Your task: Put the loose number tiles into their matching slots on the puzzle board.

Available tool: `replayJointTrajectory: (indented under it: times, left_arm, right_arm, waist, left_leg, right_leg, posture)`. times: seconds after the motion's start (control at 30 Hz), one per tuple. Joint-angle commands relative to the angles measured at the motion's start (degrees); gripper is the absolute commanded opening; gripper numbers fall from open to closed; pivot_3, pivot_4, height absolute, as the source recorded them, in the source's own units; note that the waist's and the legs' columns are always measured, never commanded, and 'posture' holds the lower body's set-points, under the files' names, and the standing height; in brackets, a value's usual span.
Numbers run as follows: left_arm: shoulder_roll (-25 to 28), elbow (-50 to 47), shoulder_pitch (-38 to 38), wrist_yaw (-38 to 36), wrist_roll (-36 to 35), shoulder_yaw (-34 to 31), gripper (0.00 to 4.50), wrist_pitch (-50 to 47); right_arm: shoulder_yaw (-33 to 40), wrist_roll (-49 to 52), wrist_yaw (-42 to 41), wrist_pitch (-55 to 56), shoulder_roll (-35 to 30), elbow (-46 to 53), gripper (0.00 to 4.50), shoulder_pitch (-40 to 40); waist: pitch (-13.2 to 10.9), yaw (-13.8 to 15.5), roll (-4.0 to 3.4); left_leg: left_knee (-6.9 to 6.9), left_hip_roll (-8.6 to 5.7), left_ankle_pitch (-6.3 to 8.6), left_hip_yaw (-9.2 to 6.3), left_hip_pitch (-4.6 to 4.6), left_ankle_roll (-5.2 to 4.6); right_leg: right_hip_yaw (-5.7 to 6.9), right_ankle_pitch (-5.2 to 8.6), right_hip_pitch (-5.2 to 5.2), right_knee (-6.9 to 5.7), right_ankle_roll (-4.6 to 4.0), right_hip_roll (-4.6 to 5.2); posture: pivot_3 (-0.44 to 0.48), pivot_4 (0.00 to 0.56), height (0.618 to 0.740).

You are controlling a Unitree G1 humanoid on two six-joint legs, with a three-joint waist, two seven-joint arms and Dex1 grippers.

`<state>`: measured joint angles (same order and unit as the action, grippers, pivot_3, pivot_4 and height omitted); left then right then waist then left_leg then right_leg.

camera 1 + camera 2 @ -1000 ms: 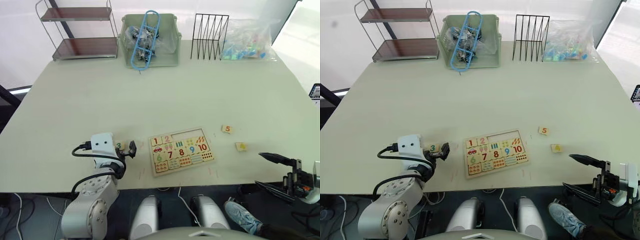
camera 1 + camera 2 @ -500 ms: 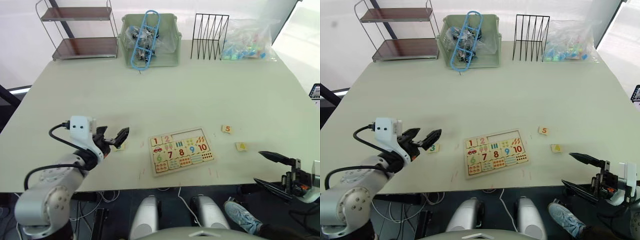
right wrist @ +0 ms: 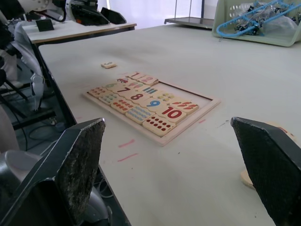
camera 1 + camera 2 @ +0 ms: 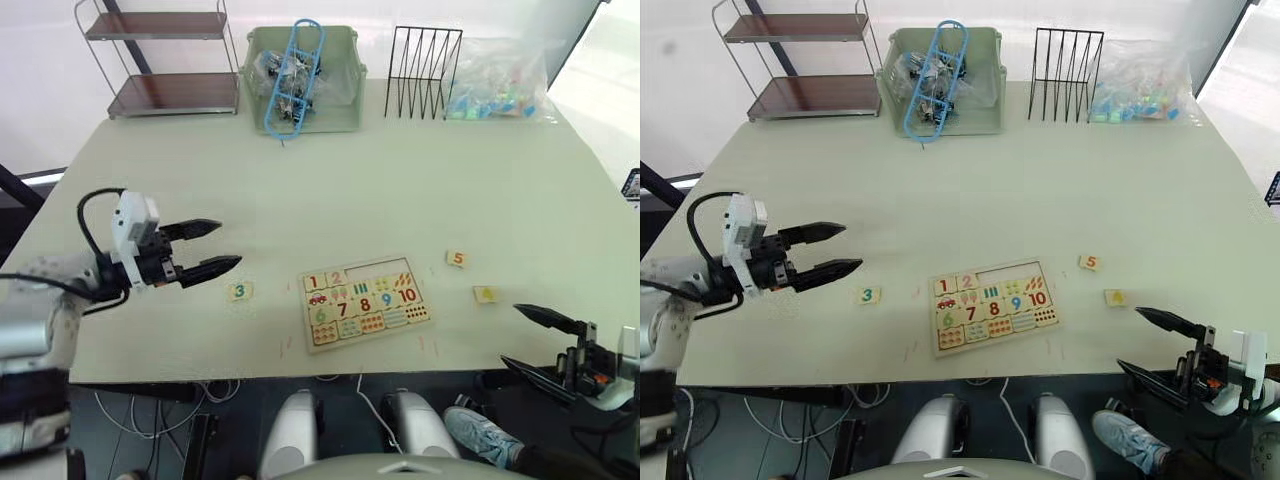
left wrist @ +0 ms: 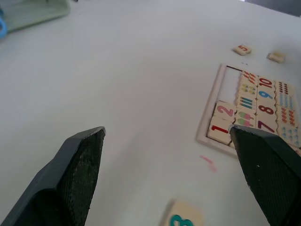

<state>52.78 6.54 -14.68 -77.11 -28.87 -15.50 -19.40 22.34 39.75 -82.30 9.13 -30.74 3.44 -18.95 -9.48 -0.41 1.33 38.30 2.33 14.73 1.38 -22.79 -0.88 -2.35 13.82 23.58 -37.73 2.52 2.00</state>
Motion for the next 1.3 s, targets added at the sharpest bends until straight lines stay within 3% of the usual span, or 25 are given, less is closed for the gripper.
replayJointTrajectory:
  times: [0.03,0.27,0.4,0.6,1.17,1.3]
  left_arm:
    - [2.19,10.25,-4.12,-12.2,3.42,4.36,4.47,10.42]
    - [8.17,29.95,-12.23,-15.39,3.85,25.71,4.47,32.04]
    - [7.21,38.69,-16.77,-15.39,5.59,32.87,4.47,40.42]
    - [5.18,43.43,-19.17,-15.39,2.9,37.36,4.47,43.34]
    - [6.89,40.29,-17.58,-15.39,-3.41,41.83,4.47,41.46]
    - [7.18,41.34,-17.27,-15.39,-2.74,41.91,2.88,42.45]
  right_arm:
    - [0.45,0.25,0.58,1.16,0.23,1.55,4.5,-0.39]
    - [0.31,-0.07,1.46,1.99,0.7,2.14,4.5,-0.61]
    - [0.46,-0.01,1.81,2.55,0.83,2.79,4.5,-1.84]
    - [0.58,0.15,2.57,2.98,0.74,3.75,4.5,-3.1]
    - [0.48,0.35,2.66,3.03,-0.02,3.52,4.5,-2.98]
    - [0.38,0.33,2.49,2.93,-0.13,3.33,4.5,-2.69]
  waist:
    - [-0.01,-0.26,-0.04]
    - [-0.05,-0.09,-0.01]
    - [-0.05,0.33,0.0]
    - [-0.05,0.37,0.0]
    - [-0.05,0.36,0.0]
    - [-0.05,0.28,0.0]
  left_leg:
    - [0.0,0.0,0.0,0.01,0.0,0.0]
    - [0.01,0.04,0.0,0.0,0.0,-0.01]
    - [0.02,0.03,0.0,0.03,-0.04,-0.01]
    - [0.03,0.03,0.0,0.01,-0.04,-0.01]
    - [0.04,0.03,0.0,0.01,-0.03,-0.01]
    - [0.04,0.03,0.0,0.01,-0.02,-0.01]
  right_leg:
    - [0.0,0.0,0.0,0.0,0.0,0.0]
    - [-0.03,0.0,0.03,-0.11,0.02,-0.01]
    - [-0.04,-0.01,0.05,-0.1,0.02,-0.01]
    - [-0.03,-0.01,0.04,-0.12,0.03,-0.01]
    - [-0.03,-0.02,0.04,-0.14,0.05,-0.01]
    - [-0.03,-0.02,0.04,-0.15,0.05,-0.02]
  posture:
    - [0.0,0.15,0.74]
    - [0.0,0.15,0.74]
    - [0.0,0.15,0.74]
    - [0.0,0.15,0.74]
    - [0.0,0.15,0.74]
    - [0.0,0.15,0.74]
